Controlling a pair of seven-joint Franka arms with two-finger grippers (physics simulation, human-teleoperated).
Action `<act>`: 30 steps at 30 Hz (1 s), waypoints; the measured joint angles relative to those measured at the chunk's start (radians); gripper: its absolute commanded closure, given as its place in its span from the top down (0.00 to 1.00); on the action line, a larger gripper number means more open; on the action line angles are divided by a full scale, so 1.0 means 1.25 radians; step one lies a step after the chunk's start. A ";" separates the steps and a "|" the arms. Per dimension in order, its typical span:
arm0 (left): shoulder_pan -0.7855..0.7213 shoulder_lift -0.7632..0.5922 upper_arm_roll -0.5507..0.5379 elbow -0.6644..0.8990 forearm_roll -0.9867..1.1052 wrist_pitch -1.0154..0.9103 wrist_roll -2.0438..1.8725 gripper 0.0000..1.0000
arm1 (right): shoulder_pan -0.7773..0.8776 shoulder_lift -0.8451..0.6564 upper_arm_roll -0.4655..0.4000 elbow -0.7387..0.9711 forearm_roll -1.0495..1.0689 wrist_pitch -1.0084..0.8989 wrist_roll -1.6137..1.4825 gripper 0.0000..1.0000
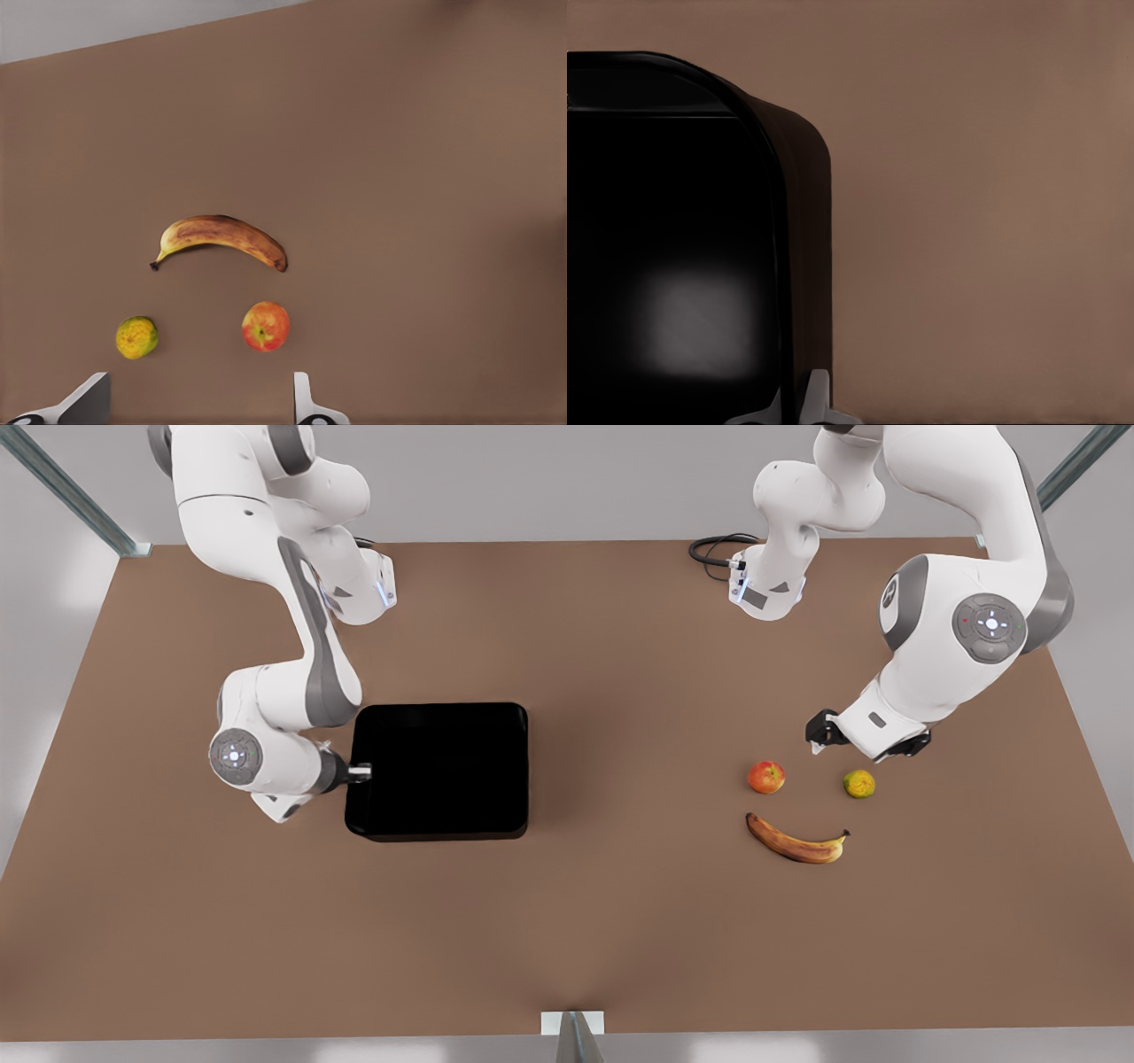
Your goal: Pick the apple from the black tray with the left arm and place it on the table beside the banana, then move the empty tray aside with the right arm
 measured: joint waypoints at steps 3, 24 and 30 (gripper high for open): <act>0.001 0.000 0.001 0.000 0.000 0.000 0.003 1.00 | 0.000 0.004 -0.081 0.029 -0.005 -0.056 -0.053 0.19; -0.001 -0.013 -0.003 0.000 0.000 -0.001 0.012 1.00 | -0.022 0.249 -0.275 0.091 0.036 -0.061 -0.440 0.19; -0.001 -0.014 -0.003 0.001 0.001 0.000 0.010 1.00 | -0.025 0.278 -0.275 0.114 0.052 -0.028 -0.489 0.97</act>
